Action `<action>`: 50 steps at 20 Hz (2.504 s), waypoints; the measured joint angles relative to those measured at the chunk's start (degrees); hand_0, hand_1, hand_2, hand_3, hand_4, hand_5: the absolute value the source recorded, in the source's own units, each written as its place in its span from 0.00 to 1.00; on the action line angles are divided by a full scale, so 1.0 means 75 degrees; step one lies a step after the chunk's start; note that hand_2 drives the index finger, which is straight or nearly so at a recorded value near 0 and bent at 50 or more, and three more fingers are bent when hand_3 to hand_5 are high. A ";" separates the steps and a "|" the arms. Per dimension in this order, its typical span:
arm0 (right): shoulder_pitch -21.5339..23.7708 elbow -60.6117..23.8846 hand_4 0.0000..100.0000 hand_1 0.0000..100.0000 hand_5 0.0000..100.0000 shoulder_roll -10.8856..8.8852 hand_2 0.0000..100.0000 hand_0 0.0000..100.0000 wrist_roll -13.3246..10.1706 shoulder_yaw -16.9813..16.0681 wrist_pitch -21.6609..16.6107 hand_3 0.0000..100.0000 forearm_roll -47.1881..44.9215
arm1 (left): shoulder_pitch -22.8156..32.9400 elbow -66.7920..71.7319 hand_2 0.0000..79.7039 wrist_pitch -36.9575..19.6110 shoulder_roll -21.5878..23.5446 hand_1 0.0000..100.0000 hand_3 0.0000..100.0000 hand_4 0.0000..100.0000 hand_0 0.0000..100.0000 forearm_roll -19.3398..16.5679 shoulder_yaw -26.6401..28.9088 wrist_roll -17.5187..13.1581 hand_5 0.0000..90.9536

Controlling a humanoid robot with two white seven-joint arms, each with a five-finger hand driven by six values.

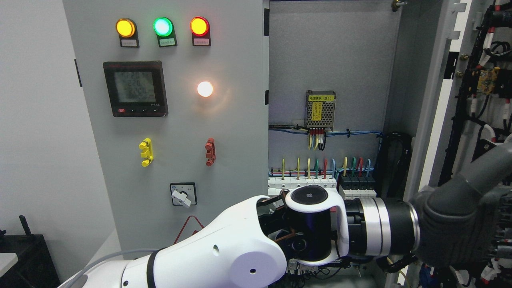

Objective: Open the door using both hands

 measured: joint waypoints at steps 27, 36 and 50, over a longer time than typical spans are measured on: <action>-0.0002 0.0000 0.00 0.00 0.00 0.0000 0.00 0.00 0.0001 -0.0001 0.0000 0.00 0.0000 | -0.0023 0.0427 0.00 -0.0467 -0.0437 0.00 0.00 0.04 0.00 -0.0036 -0.0248 0.1272 0.00; -0.0003 0.0000 0.00 0.00 0.00 0.0000 0.00 0.00 0.0001 0.0000 0.0000 0.00 0.0000 | 0.0007 0.0405 0.00 -0.0428 -0.0282 0.00 0.00 0.04 0.00 -0.0102 -0.0243 0.1094 0.00; -0.0003 0.0000 0.00 0.00 0.00 0.0000 0.00 0.00 0.0001 0.0000 0.0000 0.00 0.0000 | 0.0825 -0.0506 0.00 -0.0379 0.1496 0.00 0.00 0.04 0.00 -0.0149 -0.0127 0.0880 0.00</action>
